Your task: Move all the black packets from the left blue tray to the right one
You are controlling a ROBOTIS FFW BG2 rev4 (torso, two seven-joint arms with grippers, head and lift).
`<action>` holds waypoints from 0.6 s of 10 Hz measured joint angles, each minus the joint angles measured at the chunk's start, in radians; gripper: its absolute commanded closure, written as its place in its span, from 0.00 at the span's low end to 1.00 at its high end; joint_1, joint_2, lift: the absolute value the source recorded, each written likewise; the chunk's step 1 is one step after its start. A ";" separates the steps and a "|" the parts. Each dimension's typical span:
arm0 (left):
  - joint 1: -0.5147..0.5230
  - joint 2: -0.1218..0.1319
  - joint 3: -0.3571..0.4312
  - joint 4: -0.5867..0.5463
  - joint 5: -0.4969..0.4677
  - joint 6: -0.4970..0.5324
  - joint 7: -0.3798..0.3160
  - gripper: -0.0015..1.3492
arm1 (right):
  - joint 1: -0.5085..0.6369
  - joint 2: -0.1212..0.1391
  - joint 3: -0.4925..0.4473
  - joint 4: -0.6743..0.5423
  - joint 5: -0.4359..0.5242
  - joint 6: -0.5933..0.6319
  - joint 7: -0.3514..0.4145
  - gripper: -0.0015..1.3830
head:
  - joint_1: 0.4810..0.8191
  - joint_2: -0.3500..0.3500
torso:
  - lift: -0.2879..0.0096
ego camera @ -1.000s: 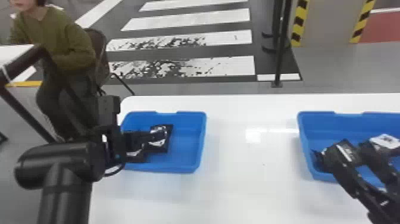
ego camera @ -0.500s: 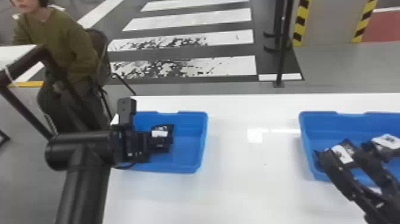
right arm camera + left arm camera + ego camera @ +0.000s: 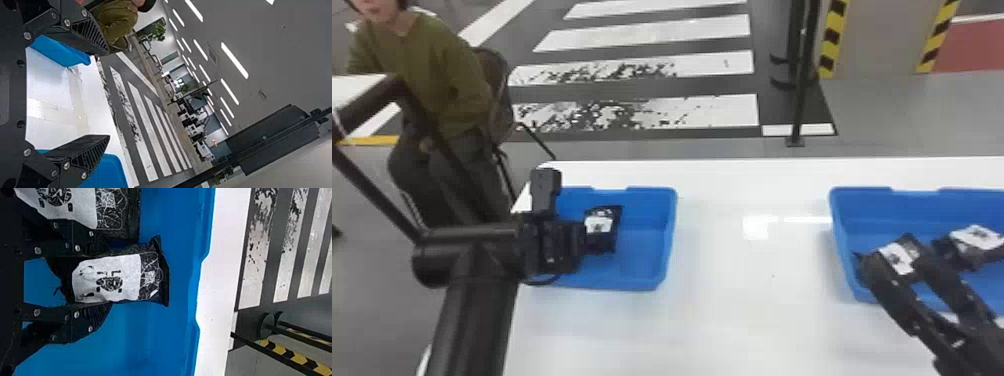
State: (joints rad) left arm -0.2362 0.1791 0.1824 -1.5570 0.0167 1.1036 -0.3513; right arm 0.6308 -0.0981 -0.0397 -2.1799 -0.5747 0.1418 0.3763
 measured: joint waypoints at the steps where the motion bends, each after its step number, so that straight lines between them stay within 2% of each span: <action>1: 0.016 -0.002 0.006 -0.004 0.007 -0.040 -0.017 0.90 | 0.000 0.000 0.000 0.001 -0.006 0.000 0.001 0.21 | 0.63 0.79 | 0.50; 2: 0.041 -0.002 0.009 -0.038 0.018 -0.061 -0.036 0.90 | -0.001 0.000 0.000 0.001 -0.009 0.001 0.002 0.21 | 0.63 0.78 | 0.50; 3: 0.087 -0.002 0.013 -0.121 0.037 -0.057 -0.047 0.90 | -0.003 0.000 0.000 -0.003 -0.011 0.001 0.004 0.21 | 0.63 0.77 | 0.50; 6: 0.244 -0.003 0.021 -0.422 0.123 -0.037 -0.078 0.90 | -0.025 -0.001 0.006 -0.010 -0.007 0.003 0.013 0.21 | 0.63 0.73 | 0.50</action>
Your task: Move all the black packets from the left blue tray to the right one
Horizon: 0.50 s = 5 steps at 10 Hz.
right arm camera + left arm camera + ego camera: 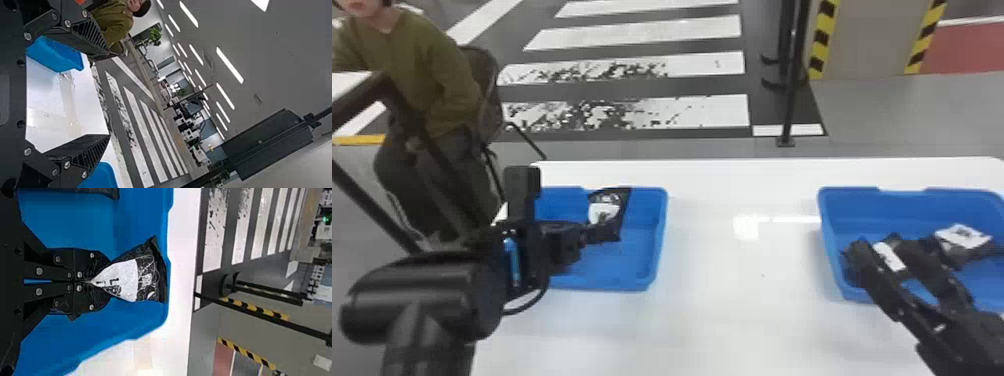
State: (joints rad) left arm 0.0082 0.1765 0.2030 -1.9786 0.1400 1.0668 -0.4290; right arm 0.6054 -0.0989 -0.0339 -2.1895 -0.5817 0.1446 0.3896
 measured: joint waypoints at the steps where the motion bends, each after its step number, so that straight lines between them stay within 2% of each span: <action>1: 0.045 0.000 -0.005 -0.093 0.042 0.001 -0.007 0.90 | -0.022 -0.003 0.011 0.001 0.003 0.017 0.007 0.21 | 0.63 0.70 | 0.50; 3: 0.118 -0.007 -0.040 -0.242 0.126 -0.008 -0.016 0.90 | -0.086 -0.008 0.027 0.032 0.004 0.056 0.030 0.21 | 0.63 0.63 | 0.50; 5: 0.158 -0.025 -0.069 -0.311 0.181 -0.015 -0.020 0.90 | -0.151 -0.009 0.029 0.053 0.004 0.075 0.033 0.21 | 0.63 0.57 | 0.50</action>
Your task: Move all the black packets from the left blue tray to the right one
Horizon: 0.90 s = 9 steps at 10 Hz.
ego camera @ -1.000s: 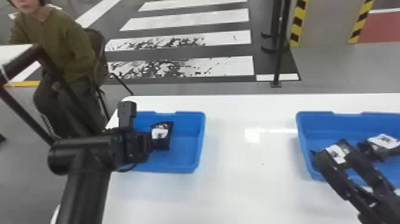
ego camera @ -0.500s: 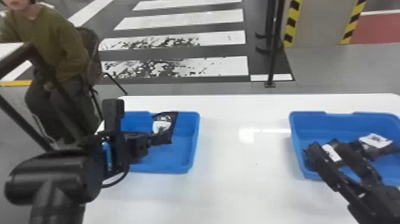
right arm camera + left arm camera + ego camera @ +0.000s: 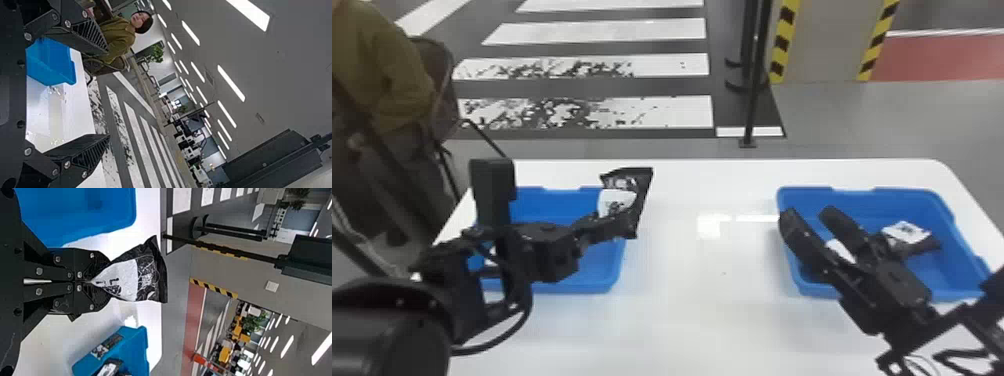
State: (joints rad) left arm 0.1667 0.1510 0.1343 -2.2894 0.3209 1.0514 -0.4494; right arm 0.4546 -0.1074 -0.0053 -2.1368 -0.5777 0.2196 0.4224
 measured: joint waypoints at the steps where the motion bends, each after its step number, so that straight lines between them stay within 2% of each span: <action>1: 0.002 0.000 -0.028 -0.007 0.021 -0.001 0.000 0.90 | -0.037 0.000 0.005 0.005 -0.002 0.034 0.008 0.21 | 0.63 0.55 | 0.50; 2: -0.003 0.002 -0.060 -0.009 0.037 -0.001 0.000 0.90 | -0.076 -0.003 0.017 0.014 -0.008 0.083 0.020 0.21 | 0.63 0.53 | 0.50; 4: -0.022 0.011 -0.132 -0.008 0.077 -0.004 -0.001 0.90 | -0.154 -0.024 0.077 0.053 -0.039 0.136 0.030 0.21 | 0.63 0.52 | 0.50; 6: -0.038 0.016 -0.189 -0.008 0.117 -0.008 -0.003 0.90 | -0.214 -0.033 0.100 0.115 -0.047 0.140 0.032 0.21 | 0.63 0.49 | 0.50; 8: -0.041 0.019 -0.209 -0.007 0.143 -0.003 -0.003 0.90 | -0.249 -0.039 0.103 0.146 -0.053 0.139 0.032 0.22 | 0.63 0.45 | 0.50; 9: -0.043 0.019 -0.212 -0.007 0.147 -0.001 -0.003 0.90 | -0.259 -0.040 0.113 0.149 -0.063 0.139 0.032 0.38 | 0.63 0.45 | 0.50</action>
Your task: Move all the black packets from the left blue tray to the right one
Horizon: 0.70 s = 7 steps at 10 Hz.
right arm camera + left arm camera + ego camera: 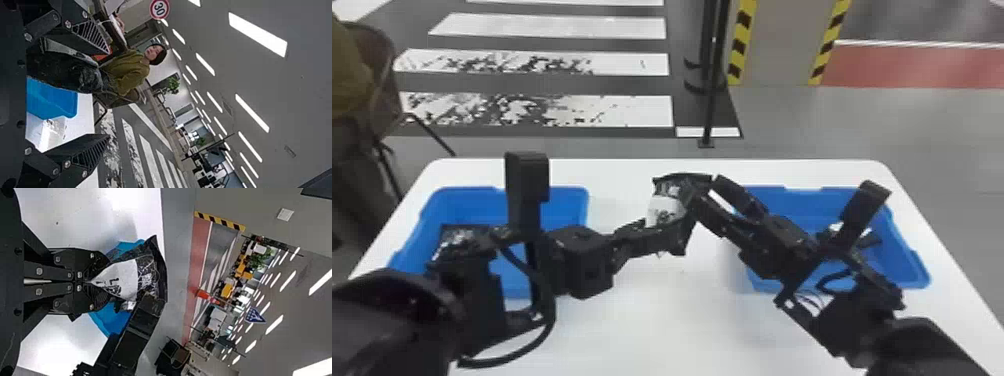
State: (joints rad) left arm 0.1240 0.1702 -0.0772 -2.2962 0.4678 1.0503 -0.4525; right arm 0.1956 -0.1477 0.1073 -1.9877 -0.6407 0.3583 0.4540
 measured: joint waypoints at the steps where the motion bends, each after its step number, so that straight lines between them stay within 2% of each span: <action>1: -0.001 0.000 0.000 0.001 0.001 0.002 0.000 0.90 | -0.008 -0.001 0.015 0.005 -0.016 0.001 0.001 0.75 | 0.63 0.46 | 0.50; 2: -0.003 0.000 -0.001 0.006 0.001 0.003 0.000 0.90 | -0.017 -0.002 0.032 0.017 -0.037 0.008 0.011 0.94 | 0.63 0.48 | 0.50; 5: -0.006 0.000 0.000 0.010 0.002 0.002 0.000 0.89 | -0.021 -0.003 0.046 0.029 -0.055 0.014 0.019 0.92 | 0.63 0.50 | 0.50; 6: -0.006 0.000 0.001 0.011 0.006 -0.002 0.001 0.73 | -0.021 -0.003 0.049 0.034 -0.067 0.013 0.023 0.92 | 0.63 0.51 | 0.50; 7: -0.003 -0.001 0.005 0.017 0.025 -0.008 0.007 0.38 | -0.022 -0.003 0.051 0.038 -0.082 0.011 0.025 0.92 | 0.63 0.51 | 0.50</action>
State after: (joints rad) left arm 0.1206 0.1696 -0.0719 -2.2788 0.4930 1.0419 -0.4450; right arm 0.1740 -0.1503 0.1584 -1.9497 -0.7224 0.3693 0.4790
